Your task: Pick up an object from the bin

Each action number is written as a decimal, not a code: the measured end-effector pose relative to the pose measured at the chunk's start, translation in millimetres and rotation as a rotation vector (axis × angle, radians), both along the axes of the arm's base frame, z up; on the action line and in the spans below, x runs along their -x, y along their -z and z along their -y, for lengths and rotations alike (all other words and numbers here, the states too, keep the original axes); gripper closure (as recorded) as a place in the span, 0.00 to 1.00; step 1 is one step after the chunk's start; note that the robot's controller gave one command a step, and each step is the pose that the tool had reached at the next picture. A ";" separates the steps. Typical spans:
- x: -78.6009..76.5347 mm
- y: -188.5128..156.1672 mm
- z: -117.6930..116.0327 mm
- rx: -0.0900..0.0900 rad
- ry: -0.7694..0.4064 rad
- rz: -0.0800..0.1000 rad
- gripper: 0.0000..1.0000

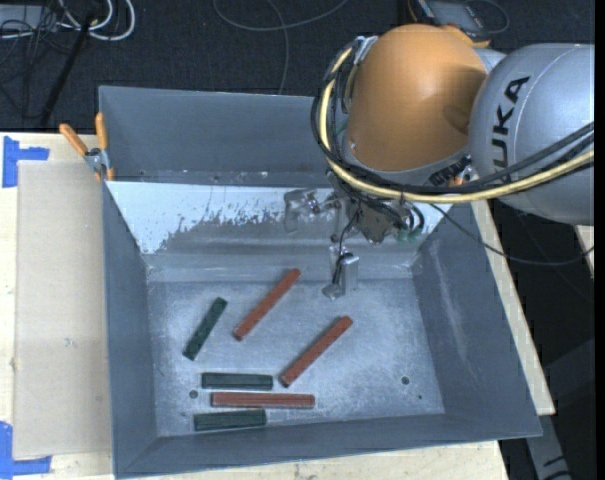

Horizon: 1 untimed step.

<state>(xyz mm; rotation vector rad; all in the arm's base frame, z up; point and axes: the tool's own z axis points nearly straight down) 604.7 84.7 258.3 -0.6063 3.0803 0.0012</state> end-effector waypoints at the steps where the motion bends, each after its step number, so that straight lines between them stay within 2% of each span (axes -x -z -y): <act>1: 43.9 188.1 -17.0 0.001 -0.041 -0.007 0.00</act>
Offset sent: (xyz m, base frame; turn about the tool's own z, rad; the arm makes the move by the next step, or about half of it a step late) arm -0.0426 0.0167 -0.1849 -0.0397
